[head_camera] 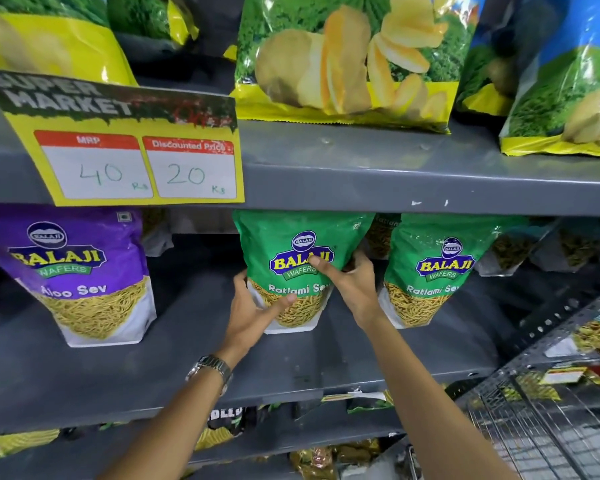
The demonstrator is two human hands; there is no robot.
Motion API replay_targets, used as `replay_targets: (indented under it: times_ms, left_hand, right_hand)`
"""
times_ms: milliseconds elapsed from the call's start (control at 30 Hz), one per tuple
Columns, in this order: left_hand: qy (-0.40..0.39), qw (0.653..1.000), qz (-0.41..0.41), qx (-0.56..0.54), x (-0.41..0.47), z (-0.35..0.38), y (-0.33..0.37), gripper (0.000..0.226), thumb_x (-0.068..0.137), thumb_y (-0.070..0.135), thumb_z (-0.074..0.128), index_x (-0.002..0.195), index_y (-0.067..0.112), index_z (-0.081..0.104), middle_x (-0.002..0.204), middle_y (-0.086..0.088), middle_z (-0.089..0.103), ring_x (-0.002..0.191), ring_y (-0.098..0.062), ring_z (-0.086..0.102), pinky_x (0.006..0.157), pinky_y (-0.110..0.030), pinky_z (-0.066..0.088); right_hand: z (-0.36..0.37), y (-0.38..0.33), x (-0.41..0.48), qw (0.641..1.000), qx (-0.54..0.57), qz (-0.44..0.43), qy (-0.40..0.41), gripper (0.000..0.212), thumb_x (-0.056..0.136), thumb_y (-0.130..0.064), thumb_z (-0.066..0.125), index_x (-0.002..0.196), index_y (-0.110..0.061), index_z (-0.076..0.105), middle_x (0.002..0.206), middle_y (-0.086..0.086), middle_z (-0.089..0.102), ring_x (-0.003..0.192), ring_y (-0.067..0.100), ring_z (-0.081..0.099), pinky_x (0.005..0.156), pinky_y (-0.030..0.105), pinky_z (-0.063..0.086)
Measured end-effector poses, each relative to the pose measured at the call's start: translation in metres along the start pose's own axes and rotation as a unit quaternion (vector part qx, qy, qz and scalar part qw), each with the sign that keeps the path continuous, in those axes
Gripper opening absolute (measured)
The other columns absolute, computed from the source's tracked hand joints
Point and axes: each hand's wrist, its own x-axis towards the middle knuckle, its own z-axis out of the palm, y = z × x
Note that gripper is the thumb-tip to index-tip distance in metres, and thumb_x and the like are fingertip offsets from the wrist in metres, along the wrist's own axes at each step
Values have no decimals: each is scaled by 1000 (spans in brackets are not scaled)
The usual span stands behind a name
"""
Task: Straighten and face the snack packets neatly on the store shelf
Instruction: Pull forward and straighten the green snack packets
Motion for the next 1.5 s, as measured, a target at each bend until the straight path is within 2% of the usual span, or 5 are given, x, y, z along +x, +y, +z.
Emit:
replay_targets:
  times_ms: [333,533,700,1000,1500]
  left_hand:
    - [17,999,27,15,-6,4,-1,68,70,46,75,121,27,34,115,24,54,97,23,52,85,-12,48]
    - [226,954,197,11,-50,44,-10,81,75,45,67,132,2,29,141,-10,26,128,-30,40,106,-33,38]
    - [-57,986,141,-72,-70,114,13,43,79,42,60,119,35,46,122,21,53,114,-3,52,99,-29,43]
    - [-185,973,-119,-72,7,181,40,80,86,66,32,149,20,14,159,3,13,144,-11,15,109,-23,12]
    - [-198,966,-149,-75,-19,189,29,80,63,85,36,129,40,46,145,5,39,127,-15,40,111,-48,34]
  right_hand:
    - [7,7,-12,999,25,-12,36,52,67,-21,81,112,-9,57,103,3,71,91,5,69,74,20,55]
    - [-22,5,-52,954,18,-144,263,18,84,-35,60,100,-29,53,98,-9,59,92,5,57,81,19,45]
    - [-136,14,-6,850,121,-24,513,7,88,-28,54,89,-23,49,81,-9,51,74,3,48,70,18,40]
    - [-202,45,22,975,59,154,149,33,94,-33,36,122,-28,54,127,0,56,111,20,52,91,40,36]
    - [-197,46,-17,978,27,152,142,51,95,-52,24,129,-24,50,140,7,50,126,28,47,103,46,37]
